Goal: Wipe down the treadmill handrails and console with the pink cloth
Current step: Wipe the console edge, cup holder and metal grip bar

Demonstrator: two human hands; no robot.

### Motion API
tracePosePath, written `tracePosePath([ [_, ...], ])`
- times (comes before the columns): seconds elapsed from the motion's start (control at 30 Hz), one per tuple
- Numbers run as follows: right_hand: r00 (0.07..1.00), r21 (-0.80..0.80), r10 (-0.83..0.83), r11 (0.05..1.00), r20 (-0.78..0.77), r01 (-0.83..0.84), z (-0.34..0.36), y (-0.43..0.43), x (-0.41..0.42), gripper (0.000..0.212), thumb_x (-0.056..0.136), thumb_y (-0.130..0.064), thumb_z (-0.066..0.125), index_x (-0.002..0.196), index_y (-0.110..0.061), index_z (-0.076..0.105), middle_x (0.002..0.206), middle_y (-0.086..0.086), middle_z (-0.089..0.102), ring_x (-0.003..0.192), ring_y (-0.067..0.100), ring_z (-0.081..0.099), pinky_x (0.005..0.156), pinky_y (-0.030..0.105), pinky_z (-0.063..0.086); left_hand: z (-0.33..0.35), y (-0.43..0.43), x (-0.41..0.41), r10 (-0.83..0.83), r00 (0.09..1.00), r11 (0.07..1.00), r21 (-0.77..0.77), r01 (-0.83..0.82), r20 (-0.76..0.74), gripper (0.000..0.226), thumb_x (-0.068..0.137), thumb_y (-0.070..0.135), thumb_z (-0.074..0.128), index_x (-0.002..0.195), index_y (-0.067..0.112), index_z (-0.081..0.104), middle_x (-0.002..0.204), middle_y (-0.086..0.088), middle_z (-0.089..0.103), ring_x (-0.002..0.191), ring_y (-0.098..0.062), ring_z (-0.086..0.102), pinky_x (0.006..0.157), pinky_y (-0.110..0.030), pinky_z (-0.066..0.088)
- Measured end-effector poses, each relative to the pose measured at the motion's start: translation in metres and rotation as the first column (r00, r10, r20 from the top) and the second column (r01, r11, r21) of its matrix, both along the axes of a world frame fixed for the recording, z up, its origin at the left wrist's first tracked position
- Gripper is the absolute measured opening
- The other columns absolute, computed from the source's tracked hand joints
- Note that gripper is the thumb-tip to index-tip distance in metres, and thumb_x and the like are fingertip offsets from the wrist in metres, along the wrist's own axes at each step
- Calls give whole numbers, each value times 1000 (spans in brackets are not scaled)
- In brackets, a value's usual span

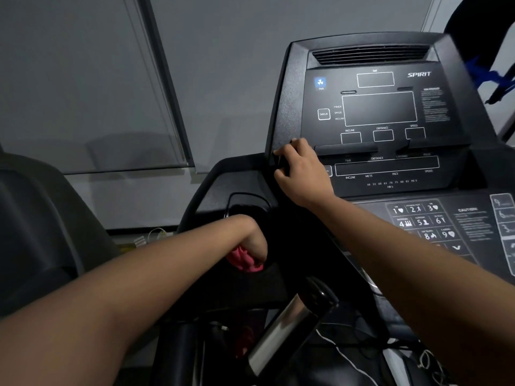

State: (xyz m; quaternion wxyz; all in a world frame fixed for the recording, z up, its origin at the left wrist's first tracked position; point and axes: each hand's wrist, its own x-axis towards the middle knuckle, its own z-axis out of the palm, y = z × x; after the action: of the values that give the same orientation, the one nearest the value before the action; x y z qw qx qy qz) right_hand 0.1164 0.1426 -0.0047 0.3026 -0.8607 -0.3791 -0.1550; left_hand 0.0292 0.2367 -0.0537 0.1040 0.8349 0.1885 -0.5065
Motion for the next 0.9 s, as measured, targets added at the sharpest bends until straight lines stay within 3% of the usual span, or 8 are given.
tracePosePath([
  [0.07, 1000, 4, -13, 1000, 24, 13, 0, 1, 0, 33, 84, -21, 54, 115, -13, 56, 117, 7, 45, 115, 23, 42, 80, 31, 41, -1, 1, -7, 36, 999, 995, -95, -37, -14, 55, 91, 10, 34, 36, 11, 42, 35, -6, 35, 28, -13, 32, 39, -10, 26],
  [0.2, 998, -8, -18, 1000, 53, 18, -1, 2, 0, 31, 84, -23, 54, 114, -13, 55, 118, 7, 45, 115, 22, 41, 73, 27, 34, 5, 4, -34, 217, 912, 970, -184, -161, 349, 35, 89, 26, 47, 55, 18, 46, 34, 1, 40, 26, -14, 37, 38, -11, 31],
  [0.37, 998, -2, -24, 1000, 56, 24, 0, 3, 1, 32, 84, -23, 53, 114, -12, 56, 117, 8, 45, 116, 24, 42, 79, 34, 41, 6, -11, -61, 456, 686, 865, -464, -190, 567, 18, 90, 22, 47, 76, 14, 56, 57, -2, 52, 53, -19, 50, 46, -19, 37],
  [0.5, 999, -2, -15, 1000, 40, 15, 0, 3, -2, 32, 84, -22, 52, 113, -11, 55, 117, 10, 45, 116, 26, 41, 82, 37, 42, -4, -32, -68, 174, 574, 979, -201, -16, 800, 23, 91, 33, 47, 80, 13, 52, 86, -6, 56, 81, -26, 59, 69, -29, 44],
  [0.6, 1000, 3, 3, 1000, 20, -3, -2, 1, -2, 33, 84, -21, 52, 115, -11, 55, 118, 9, 44, 116, 26, 42, 84, 37, 43, -12, -45, -77, 44, 533, 977, -147, 152, 845, 31, 89, 38, 43, 98, 11, 54, 106, -6, 52, 99, -25, 56, 86, -32, 46],
  [0.7, 1000, 0, 24, 1000, -3, -24, -3, -1, -2, 35, 85, -19, 51, 118, -10, 55, 122, 9, 44, 121, 25, 40, 89, 36, 42, -6, -37, -87, -26, 535, 971, -106, 215, 844, 24, 92, 30, 51, 115, 25, 58, 101, 3, 48, 104, -16, 51, 84, -19, 36],
  [0.77, 1000, 3, 27, 1000, -9, -27, -4, -2, -1, 35, 85, -17, 50, 119, -9, 56, 123, 9, 44, 121, 24, 40, 89, 36, 42, -1, -18, -102, -78, 581, 969, -76, 235, 810, 43, 88, 27, 56, 129, 40, 52, 101, 7, 47, 102, -8, 45, 85, -14, 31],
  [0.9, 1000, -7, 24, 1000, -7, -24, -2, -3, -1, 35, 86, -19, 50, 119, -10, 55, 123, 8, 43, 119, 24, 40, 88, 35, 41, -5, 38, -141, -60, 599, 998, 28, 62, 798, 55, 75, 42, 55, 130, 48, 49, 94, 15, 46, 98, -5, 45, 91, -22, 38],
])
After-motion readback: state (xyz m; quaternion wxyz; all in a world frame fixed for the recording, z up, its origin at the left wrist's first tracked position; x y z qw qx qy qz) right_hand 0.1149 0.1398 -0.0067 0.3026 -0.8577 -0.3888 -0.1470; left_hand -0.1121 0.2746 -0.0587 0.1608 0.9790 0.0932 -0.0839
